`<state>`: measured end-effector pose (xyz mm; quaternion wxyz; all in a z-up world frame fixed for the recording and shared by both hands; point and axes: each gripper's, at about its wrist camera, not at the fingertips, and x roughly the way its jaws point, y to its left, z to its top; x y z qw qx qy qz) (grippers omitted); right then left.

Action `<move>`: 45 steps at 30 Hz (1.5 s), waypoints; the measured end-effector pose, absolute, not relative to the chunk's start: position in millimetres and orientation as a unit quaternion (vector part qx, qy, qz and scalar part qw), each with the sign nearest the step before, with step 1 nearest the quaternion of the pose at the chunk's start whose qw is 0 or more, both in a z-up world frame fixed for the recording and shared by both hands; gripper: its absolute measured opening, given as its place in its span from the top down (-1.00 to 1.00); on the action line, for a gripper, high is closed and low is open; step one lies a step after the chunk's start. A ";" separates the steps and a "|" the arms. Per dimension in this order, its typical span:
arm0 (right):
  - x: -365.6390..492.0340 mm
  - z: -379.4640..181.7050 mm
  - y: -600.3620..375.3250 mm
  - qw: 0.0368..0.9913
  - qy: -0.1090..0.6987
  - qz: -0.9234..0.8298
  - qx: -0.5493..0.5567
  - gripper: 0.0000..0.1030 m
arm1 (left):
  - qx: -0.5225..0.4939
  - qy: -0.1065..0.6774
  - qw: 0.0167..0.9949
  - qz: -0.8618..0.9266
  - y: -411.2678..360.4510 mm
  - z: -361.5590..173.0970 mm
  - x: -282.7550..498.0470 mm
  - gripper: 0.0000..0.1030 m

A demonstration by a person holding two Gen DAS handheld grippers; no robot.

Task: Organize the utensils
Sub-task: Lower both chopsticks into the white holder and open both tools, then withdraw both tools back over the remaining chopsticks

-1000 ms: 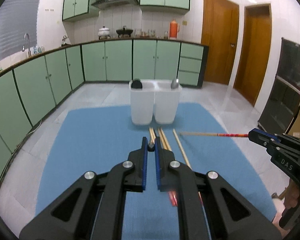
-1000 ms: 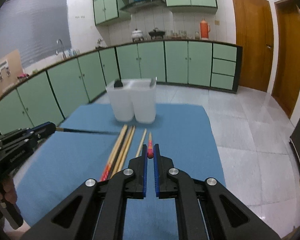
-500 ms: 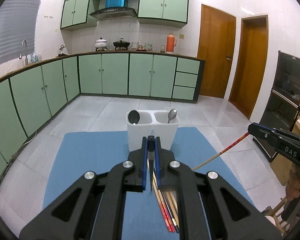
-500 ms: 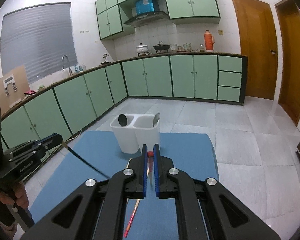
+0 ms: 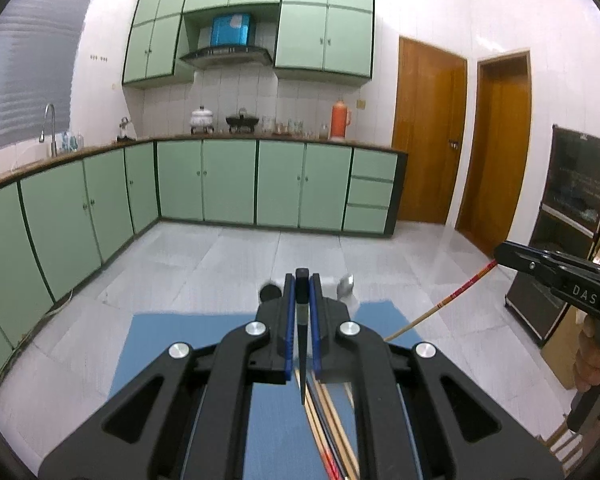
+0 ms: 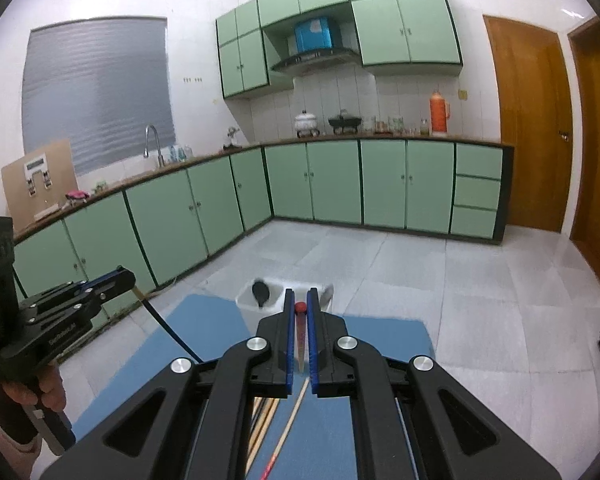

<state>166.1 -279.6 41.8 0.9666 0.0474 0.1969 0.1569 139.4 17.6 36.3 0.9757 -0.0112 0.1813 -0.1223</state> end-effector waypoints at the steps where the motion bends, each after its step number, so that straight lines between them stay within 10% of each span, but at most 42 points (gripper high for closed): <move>1: 168.3 47.2 -280.5 0.968 0.191 0.157 0.047 0.89 | -0.013 0.171 0.978 -0.122 17.4 44.7 142.8 0.89; 13: 241.9 79.6 -278.7 0.973 0.165 0.154 0.045 0.89 | -0.028 0.082 0.990 -0.112 -6.8 106.0 209.3 0.89; 34: 320.9 -16.5 -249.6 0.941 0.278 0.183 0.060 0.86 | 0.001 0.206 0.973 -0.107 -13.2 -3.7 307.0 0.86; 45: 267.9 -4.1 -272.6 0.962 0.226 0.132 0.079 -0.20 | -0.011 0.165 0.981 -0.103 8.8 14.8 257.4 -0.28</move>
